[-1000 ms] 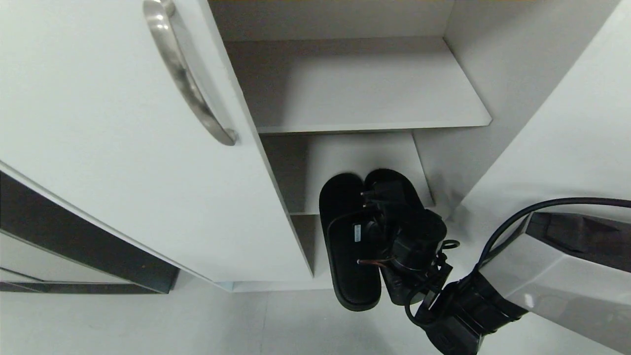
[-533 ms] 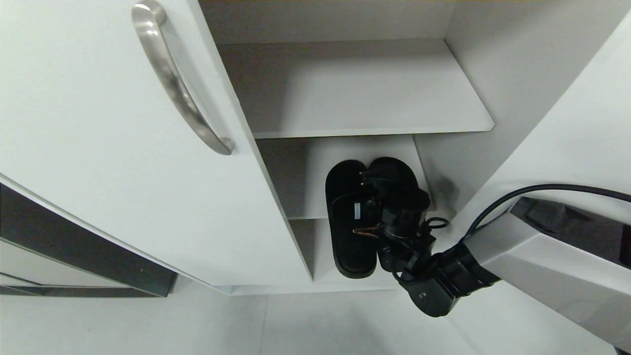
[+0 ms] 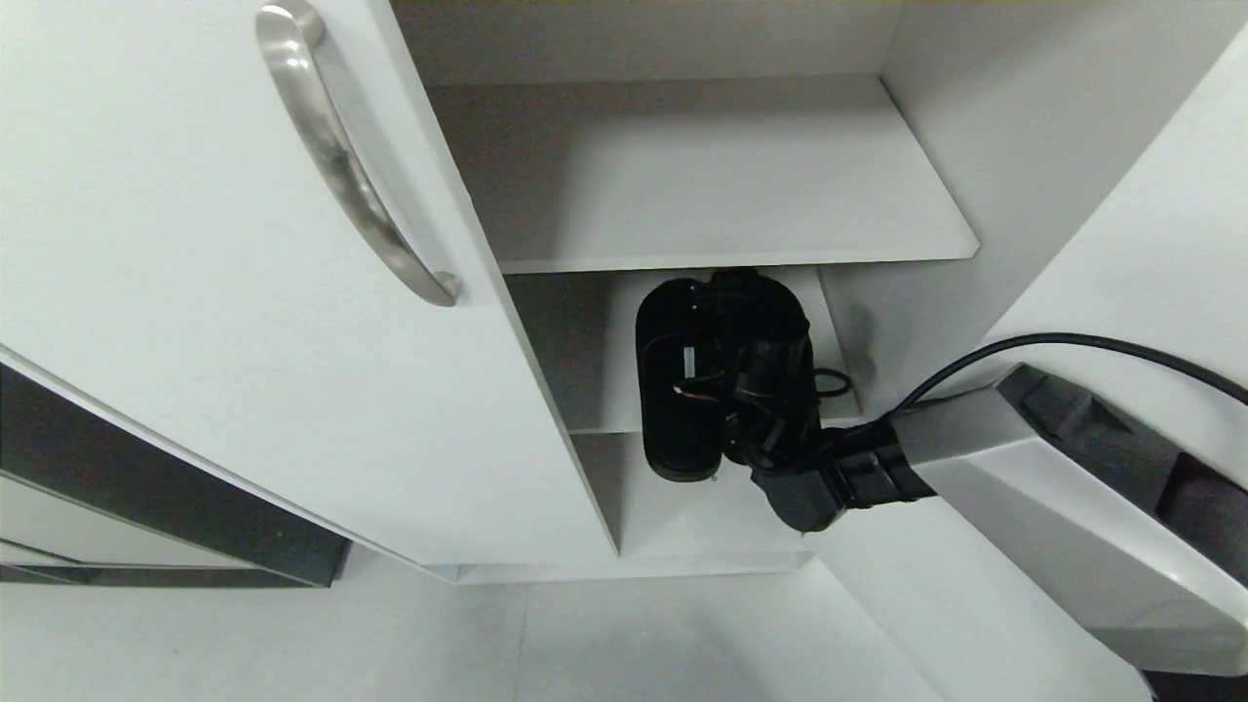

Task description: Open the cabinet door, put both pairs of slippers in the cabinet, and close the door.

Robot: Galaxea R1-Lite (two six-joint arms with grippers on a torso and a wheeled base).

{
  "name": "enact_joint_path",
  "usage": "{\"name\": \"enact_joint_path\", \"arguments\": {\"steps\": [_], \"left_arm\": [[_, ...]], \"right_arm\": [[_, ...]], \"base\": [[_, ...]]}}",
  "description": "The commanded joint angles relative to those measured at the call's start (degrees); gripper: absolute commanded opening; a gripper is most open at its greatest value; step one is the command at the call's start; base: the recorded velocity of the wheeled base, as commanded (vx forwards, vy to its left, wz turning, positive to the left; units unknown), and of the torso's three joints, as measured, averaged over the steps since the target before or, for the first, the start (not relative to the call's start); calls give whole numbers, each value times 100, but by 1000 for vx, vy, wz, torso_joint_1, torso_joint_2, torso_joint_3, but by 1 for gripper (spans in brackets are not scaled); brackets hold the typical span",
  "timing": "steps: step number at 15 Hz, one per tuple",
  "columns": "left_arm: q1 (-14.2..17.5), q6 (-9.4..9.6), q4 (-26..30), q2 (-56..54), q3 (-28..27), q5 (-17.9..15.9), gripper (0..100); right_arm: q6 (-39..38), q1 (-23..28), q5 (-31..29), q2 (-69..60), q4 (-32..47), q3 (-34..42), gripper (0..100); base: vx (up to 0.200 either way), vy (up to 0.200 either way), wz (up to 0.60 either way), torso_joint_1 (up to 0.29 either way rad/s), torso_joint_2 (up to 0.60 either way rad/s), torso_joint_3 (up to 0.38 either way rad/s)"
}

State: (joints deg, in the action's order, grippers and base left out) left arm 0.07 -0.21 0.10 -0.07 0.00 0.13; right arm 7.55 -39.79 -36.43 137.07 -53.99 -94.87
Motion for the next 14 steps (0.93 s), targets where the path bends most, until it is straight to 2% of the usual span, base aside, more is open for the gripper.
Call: {"name": "enact_joint_path", "arguments": {"steps": [1, 4, 9, 10, 14], "left_arm": [[1, -6, -1, 7, 0, 4, 0], [1, -6, -1, 7, 0, 13, 0], [1, -6, -1, 7, 0, 4, 0], [1, -6, -1, 7, 0, 4, 0], [1, -6, -1, 7, 0, 4, 0]], "right_arm": [[1, 94, -5, 303, 372, -761, 0], [1, 156, 4, 426, 653, -1210, 0], [-8, 226, 153, 435, 829, -1324, 0], [-8, 226, 153, 443, 829, -1324, 100], [1, 209, 127, 399, 811, -1183, 100]], "base": [[0, 0, 0, 0, 0, 0], [0, 0, 0, 0, 0, 0], [0, 0, 0, 0, 0, 0], [0, 0, 0, 0, 0, 0], [0, 0, 0, 0, 0, 0]]}}
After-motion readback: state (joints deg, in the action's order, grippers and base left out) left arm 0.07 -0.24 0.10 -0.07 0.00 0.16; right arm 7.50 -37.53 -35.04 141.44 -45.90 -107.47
